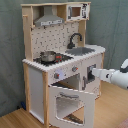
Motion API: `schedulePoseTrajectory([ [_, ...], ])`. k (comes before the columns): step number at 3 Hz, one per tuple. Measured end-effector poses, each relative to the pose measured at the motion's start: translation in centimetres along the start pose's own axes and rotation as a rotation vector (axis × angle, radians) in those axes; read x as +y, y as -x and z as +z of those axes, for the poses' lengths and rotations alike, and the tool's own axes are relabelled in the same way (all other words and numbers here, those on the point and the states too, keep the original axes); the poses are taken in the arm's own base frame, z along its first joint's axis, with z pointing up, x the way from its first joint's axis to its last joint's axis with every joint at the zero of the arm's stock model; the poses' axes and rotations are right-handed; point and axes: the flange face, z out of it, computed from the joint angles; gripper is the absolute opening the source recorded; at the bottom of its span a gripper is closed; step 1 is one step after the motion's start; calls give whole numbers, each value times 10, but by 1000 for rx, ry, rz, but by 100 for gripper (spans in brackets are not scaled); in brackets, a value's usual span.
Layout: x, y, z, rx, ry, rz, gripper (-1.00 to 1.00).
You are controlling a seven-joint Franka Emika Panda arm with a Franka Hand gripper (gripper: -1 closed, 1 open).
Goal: Play with the kitchen
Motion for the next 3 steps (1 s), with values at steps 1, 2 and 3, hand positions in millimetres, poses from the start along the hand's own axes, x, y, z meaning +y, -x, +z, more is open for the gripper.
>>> schedulePoseTrajectory([
  [1,0,-4,6,30,103,19,100],
  [2,-5,-10,17,65,169,59,100],
  [3,-11,-15,29,92,225,100,100],
])
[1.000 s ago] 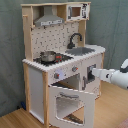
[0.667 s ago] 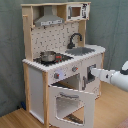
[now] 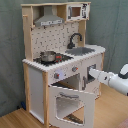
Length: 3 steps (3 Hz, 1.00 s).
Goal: Play with the kitchen
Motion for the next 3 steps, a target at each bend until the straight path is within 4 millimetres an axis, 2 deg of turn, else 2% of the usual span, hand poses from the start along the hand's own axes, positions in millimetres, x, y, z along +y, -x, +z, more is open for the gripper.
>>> schedulePoseTrajectory([
  [3,-26,3,38,52,153,162,100],
])
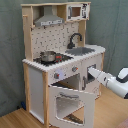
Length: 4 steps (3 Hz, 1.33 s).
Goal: Play with the kitchen
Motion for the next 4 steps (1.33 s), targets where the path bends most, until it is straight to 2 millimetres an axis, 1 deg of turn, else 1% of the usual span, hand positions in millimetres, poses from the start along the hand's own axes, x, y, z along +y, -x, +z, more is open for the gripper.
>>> schedulePoseTrajectory([
  [2,-26,16,19,4,35,152,100],
  [3,-36,22,26,6,41,227,100],
  [4,-43,25,38,14,44,327,100],
])
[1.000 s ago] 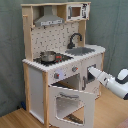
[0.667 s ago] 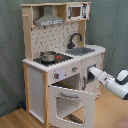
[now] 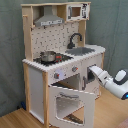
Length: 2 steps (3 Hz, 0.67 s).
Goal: Play with the kitchen
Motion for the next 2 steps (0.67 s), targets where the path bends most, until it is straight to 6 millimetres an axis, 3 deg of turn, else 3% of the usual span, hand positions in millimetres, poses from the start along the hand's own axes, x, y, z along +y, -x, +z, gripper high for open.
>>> schedulePoseTrajectory([
  [2,1,-4,33,21,9,197,100],
])
